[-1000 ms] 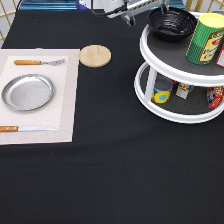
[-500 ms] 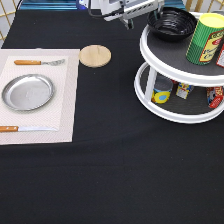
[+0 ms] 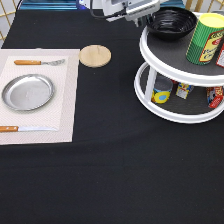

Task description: Pick up the bowl from the lazy Susan and put bowl on the plate

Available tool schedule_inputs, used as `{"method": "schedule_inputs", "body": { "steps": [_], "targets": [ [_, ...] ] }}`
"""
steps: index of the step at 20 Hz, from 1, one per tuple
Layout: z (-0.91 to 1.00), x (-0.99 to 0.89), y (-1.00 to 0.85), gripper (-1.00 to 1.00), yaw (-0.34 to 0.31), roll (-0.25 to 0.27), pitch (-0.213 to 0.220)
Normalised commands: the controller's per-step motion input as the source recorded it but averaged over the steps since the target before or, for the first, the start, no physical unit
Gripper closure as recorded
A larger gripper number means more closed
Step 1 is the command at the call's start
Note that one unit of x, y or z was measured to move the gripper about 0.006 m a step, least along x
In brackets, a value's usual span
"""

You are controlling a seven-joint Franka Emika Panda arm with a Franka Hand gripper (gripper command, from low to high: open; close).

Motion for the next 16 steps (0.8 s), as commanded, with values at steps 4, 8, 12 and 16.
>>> {"method": "schedule_inputs", "body": {
  "steps": [4, 8, 12, 16],
  "targets": [
    [0.59, -0.03, 0.13, 1.00, 0.084, -0.060, 0.066],
    [0.63, 0.06, -0.41, 1.00, 0.034, 0.032, 0.112],
    [0.38, 0.13, -0.71, 1.00, -0.057, 0.081, 0.161],
    [0.08, 0.29, -0.86, 1.00, -0.038, 0.014, 0.060]
  ]
}}
